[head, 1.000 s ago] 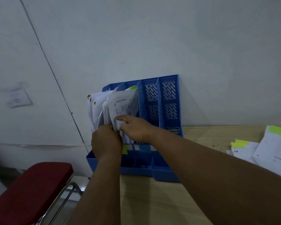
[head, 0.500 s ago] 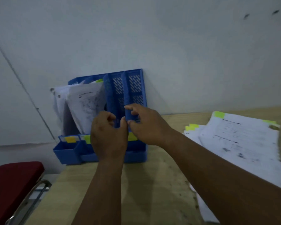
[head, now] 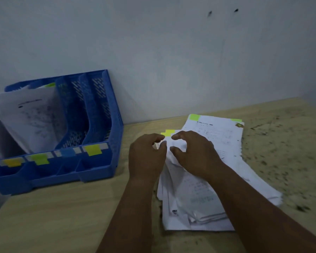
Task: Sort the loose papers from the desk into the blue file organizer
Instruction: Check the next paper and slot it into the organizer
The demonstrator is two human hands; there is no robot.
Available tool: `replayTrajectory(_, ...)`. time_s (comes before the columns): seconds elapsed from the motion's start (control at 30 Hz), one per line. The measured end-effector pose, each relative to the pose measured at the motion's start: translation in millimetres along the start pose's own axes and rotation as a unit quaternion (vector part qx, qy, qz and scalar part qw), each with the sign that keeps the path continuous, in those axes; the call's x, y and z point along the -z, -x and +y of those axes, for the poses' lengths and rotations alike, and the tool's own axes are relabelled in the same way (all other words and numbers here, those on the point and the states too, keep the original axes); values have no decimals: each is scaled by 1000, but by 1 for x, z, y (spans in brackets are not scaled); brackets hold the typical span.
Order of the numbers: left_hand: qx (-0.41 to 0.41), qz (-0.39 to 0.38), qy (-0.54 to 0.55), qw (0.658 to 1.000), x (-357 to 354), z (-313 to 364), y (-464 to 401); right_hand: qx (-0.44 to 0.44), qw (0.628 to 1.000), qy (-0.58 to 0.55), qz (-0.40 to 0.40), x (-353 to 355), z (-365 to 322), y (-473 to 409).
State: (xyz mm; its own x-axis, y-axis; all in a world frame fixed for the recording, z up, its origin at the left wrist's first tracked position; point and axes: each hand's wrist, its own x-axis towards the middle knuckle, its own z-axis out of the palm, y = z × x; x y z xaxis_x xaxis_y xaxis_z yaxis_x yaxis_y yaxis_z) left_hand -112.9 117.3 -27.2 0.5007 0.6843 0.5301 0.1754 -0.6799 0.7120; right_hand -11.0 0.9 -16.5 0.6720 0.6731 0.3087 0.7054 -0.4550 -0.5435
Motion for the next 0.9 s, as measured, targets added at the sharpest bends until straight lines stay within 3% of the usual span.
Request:
replayTrajectory(0.07,-4,-41,-3,999,-14,-1,3,0,999,46,-10,0,8,0)
replayTrajectory(0.23,19,-148,-50,988,-35,-19,10,-53,995,-28,-75,2,34,4)
replayTrajectory(0.53,31,-146,-58,987,-40,-34,9,-51,991,-13,-124,7,44,0)
replayTrajectory(0.9,32,-160,-29,986,-36,-38,10,-117,990,-3,-80,6,31,3)
